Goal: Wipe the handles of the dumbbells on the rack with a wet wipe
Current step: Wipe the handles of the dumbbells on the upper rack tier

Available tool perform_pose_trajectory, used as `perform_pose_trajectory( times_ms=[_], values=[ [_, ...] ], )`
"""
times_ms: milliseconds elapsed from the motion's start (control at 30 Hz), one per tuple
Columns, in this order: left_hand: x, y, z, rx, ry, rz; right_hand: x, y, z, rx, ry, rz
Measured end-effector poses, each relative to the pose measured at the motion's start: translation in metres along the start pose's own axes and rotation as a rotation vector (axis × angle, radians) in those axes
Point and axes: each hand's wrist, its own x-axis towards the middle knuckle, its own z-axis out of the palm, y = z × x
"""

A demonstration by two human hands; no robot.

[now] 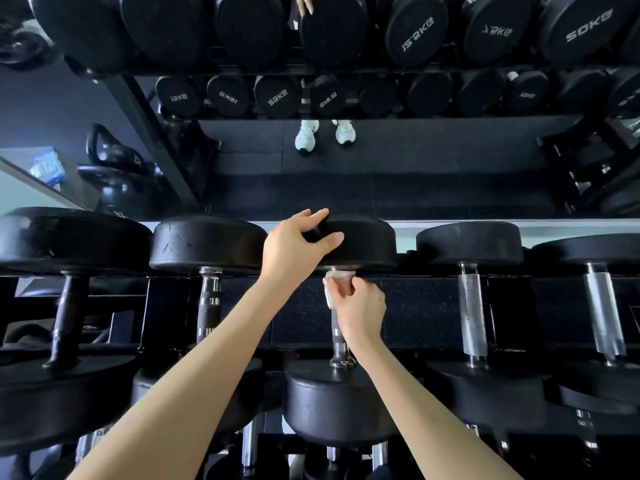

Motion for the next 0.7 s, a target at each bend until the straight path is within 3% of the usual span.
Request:
perform_pose_trajectory(
  times_ms=[100, 167, 267, 367, 433, 567, 633, 700],
  values=[
    [0.001, 0.000, -0.001, 0.011, -0.006, 0.009, 0.007, 0.001, 0.005, 0.215, 0.016, 0.101],
    [0.001, 0.000, -0.002, 0.013, -0.011, 0.013, 0.012, 0.000, 0.003, 0.495, -0.052, 0.269],
    [0.000, 0.000, -0.002, 0.007, -0.003, 0.017, 0.023, 0.006, -0.013, 0.853, -0.357, 0.489],
    [-0.001, 0.000, -0.001, -0.003, 0.014, 0.019, 0.034, 0.016, -0.026, 0.939, -0.650, 0.510],
    [-0.001, 0.001, -0.002, -0.004, 0.017, 0.019, 0.036, 0.020, -0.027, 0.963, -0.727, 0.512],
    [-0.001, 0.001, -0.002, -0.025, 0.018, 0.022, 0.033, 0.024, -0.024, 0.970, -0.729, 0.453],
    [-0.001, 0.001, -0.001, -0.038, 0.024, 0.013, 0.027, 0.023, -0.021, 0.951, -0.638, 0.410],
    [-0.001, 0.001, -0.001, -0.051, 0.030, 0.009, 0.020, 0.018, -0.018, 0.723, -0.470, 0.289]
  ],
)
